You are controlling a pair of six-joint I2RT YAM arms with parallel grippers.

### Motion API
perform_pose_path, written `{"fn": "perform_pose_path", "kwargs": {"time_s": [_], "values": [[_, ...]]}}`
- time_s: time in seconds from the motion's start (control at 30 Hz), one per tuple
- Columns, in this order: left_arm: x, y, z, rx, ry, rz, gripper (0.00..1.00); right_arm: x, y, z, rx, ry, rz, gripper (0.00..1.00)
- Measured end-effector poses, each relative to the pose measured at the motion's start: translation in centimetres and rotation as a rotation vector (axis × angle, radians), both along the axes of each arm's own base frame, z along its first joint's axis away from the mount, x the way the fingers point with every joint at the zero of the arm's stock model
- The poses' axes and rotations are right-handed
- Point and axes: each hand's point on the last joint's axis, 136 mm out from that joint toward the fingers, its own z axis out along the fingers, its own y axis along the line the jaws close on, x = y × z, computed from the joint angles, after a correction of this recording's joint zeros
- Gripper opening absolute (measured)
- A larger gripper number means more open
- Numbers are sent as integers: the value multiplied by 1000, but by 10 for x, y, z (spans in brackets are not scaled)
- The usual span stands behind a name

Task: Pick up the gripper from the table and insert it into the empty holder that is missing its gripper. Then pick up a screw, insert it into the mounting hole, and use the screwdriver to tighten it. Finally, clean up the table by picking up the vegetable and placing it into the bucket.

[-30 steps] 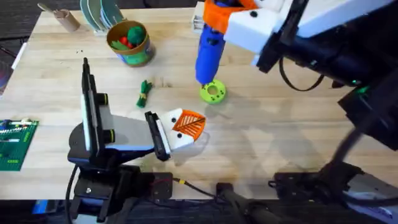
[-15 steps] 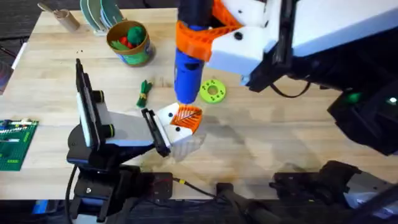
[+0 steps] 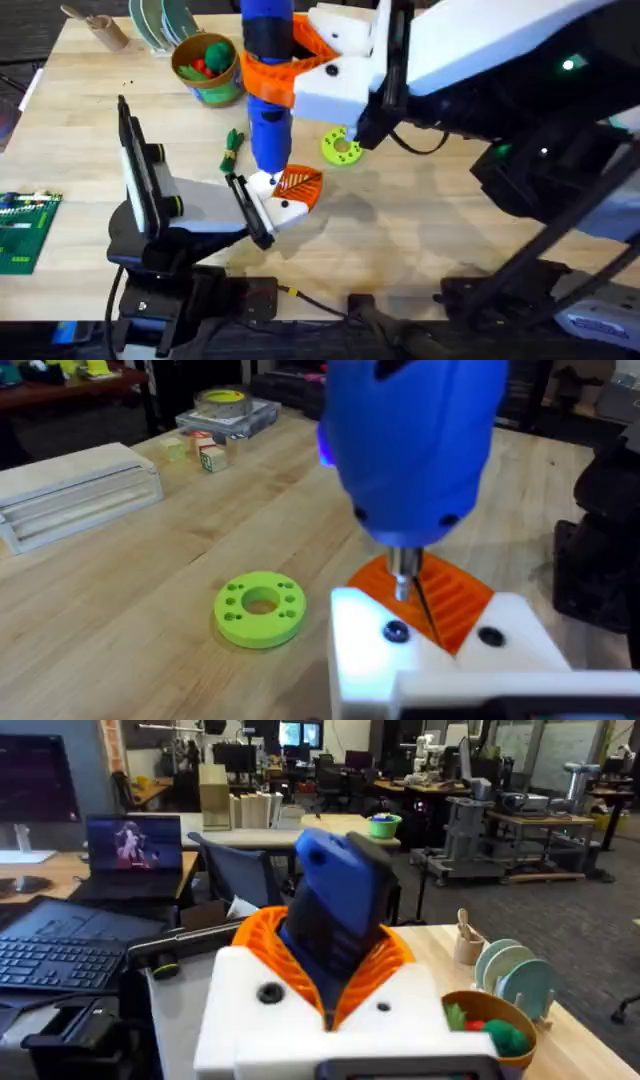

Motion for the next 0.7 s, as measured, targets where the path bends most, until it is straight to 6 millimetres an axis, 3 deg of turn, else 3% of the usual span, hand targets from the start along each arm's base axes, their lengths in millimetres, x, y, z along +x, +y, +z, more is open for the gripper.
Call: {"fn": "perform_pose_path", "kwargs": {"time_s": [0.7], "values": [[0, 0, 0, 0, 0, 0, 4, 5, 5, -9, -14, 25, 3, 31]]}}
